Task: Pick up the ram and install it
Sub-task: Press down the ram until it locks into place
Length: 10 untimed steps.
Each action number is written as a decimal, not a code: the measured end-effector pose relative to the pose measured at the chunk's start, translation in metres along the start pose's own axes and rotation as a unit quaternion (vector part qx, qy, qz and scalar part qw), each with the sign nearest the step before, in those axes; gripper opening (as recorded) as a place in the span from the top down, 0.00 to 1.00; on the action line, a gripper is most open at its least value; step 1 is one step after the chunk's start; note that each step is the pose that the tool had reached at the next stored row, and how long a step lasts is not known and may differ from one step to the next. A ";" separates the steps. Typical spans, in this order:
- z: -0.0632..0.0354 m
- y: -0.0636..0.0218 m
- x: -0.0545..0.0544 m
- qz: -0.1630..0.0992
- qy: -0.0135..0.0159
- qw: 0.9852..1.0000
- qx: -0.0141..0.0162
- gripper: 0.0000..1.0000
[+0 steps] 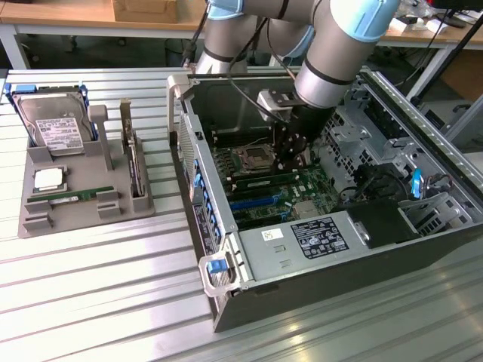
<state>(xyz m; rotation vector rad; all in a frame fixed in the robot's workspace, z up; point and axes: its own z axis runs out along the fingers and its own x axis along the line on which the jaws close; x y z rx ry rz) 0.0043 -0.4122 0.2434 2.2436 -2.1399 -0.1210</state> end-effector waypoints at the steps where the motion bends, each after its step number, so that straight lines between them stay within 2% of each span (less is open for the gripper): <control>1: -0.0007 -0.0098 0.000 0.000 -0.001 1.000 -0.001 0.90; 3: -0.0022 -0.0277 0.001 0.000 -0.004 1.000 -0.004 0.90; 4: -0.0032 -0.0399 0.002 0.000 -0.005 1.000 -0.006 0.90; 6: -0.0042 -0.0513 0.002 -0.001 -0.007 1.000 -0.008 0.90; 8: -0.0055 -0.0672 0.003 -0.001 -0.009 1.000 -0.010 0.90; 10: -0.0066 -0.0740 0.003 -0.001 -0.009 1.000 -0.010 0.90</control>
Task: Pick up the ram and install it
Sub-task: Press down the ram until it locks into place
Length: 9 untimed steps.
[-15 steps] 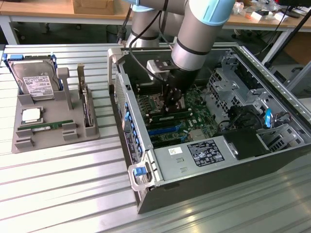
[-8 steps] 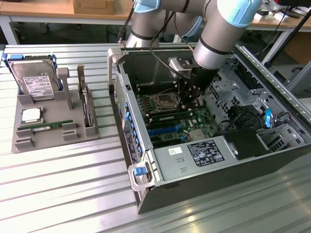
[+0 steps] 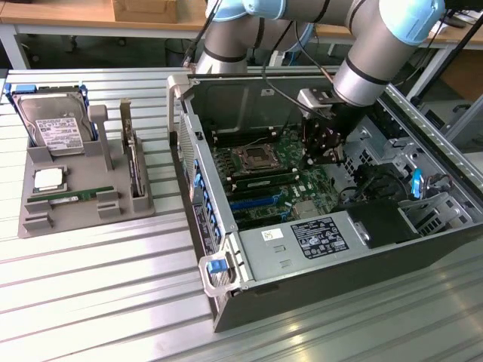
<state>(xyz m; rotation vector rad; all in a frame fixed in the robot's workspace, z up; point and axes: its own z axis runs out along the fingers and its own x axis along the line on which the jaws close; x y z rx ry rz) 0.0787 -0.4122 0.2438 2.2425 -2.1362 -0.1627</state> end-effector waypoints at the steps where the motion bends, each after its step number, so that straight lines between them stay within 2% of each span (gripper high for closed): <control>1: -0.0060 -0.0022 0.000 0.000 -0.001 1.000 0.000 0.90; 5: -0.0313 -0.0012 -0.001 0.000 -0.003 1.000 0.000 0.90; 9: -0.0333 -0.0010 -0.001 0.000 -0.004 1.000 0.000 0.90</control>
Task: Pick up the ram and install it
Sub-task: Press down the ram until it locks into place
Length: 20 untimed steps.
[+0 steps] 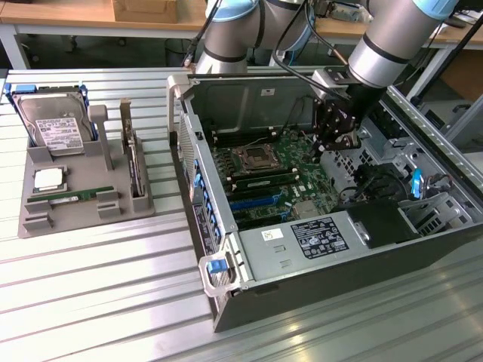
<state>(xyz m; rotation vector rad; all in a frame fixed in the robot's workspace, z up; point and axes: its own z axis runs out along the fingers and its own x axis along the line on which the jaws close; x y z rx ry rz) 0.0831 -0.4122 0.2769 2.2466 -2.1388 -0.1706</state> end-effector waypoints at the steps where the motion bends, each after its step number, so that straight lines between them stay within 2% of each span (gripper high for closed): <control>1: 0.0000 0.0000 0.000 0.000 0.000 1.000 0.000 0.90; 9: 0.0000 0.0000 0.000 0.000 0.000 1.000 0.000 0.90; 11: 0.0000 0.0000 0.000 0.010 -0.001 1.000 0.001 0.90; 12: 0.0000 0.0000 0.000 0.022 -0.002 1.000 0.001 0.90; 15: 0.0001 0.0000 0.000 0.063 -0.006 0.998 0.004 0.90; 20: 0.0003 0.0000 0.000 0.096 -0.010 0.995 0.005 0.90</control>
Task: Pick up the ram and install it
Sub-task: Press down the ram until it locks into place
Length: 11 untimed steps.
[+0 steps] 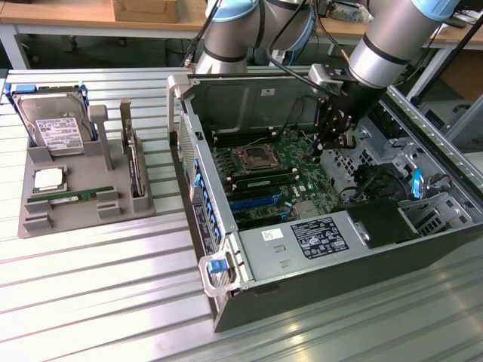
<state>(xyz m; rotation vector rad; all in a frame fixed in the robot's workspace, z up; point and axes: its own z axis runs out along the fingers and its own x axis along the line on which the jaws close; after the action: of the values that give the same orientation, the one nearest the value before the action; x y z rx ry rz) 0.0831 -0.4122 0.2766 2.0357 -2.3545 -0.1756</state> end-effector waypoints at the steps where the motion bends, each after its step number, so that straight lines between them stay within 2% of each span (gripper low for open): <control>1: 0.0000 0.0000 0.000 0.008 -0.001 1.000 0.000 0.90; 7: 0.0002 -0.0001 0.000 0.062 -0.006 0.998 0.003 0.90; 10: 0.0003 -0.0001 0.000 0.089 -0.009 0.996 0.005 0.90; 11: 0.0004 -0.0001 0.000 0.103 -0.010 0.995 0.006 0.90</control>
<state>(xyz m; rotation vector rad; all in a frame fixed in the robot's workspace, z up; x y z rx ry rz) 0.0831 -0.4122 0.2762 1.7864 -2.5629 -0.1791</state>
